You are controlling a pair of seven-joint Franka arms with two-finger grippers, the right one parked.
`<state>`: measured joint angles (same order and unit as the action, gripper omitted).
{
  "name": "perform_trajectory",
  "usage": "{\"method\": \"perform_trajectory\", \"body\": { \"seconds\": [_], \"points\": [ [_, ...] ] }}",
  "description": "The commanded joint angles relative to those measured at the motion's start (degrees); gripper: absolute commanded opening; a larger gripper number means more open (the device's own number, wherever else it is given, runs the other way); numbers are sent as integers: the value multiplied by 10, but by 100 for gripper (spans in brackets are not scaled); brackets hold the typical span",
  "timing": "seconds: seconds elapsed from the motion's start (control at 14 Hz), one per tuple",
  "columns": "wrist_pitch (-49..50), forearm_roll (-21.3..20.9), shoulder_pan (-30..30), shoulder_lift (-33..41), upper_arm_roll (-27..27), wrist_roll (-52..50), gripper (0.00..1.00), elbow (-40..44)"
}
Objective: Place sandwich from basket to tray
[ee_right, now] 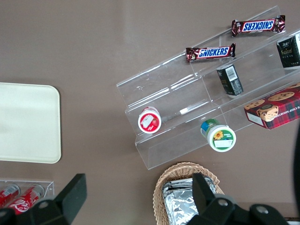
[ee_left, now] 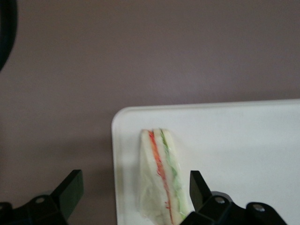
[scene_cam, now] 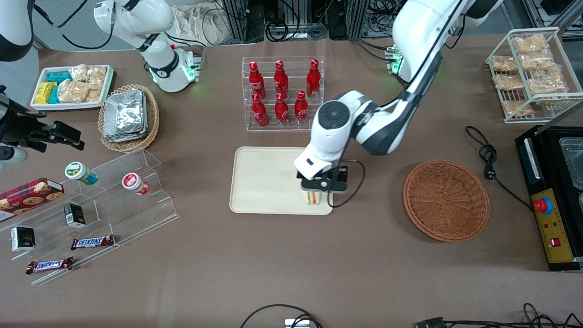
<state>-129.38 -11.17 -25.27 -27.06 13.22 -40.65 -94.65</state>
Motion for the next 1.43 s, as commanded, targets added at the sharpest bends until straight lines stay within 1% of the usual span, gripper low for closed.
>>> {"method": "perform_trajectory", "body": {
  "seconds": [0.0, 0.07, 0.14, 0.29, 0.43, 0.5, 0.71, 0.86, 1.0, 1.36],
  "points": [
    [23, 46, 34, 58, -27, 31, 100, -22],
    [38, 59, 52, 74, -34, 49, 100, -23],
    [62, 62, 67, 90, -45, 82, 100, -22],
    [118, 64, 99, 131, -57, 175, 100, -19],
    [198, 99, 148, 166, -57, 229, 100, -20],
    [228, 105, 169, 184, -64, 258, 100, -20],
    [309, 101, 186, 231, -106, 328, 100, -19],
    [339, 99, 189, 253, -128, 369, 100, -21],
    [361, 97, 189, 268, -130, 391, 100, -21],
    [362, 93, 189, 279, -136, 392, 100, -19]
  ]
}}
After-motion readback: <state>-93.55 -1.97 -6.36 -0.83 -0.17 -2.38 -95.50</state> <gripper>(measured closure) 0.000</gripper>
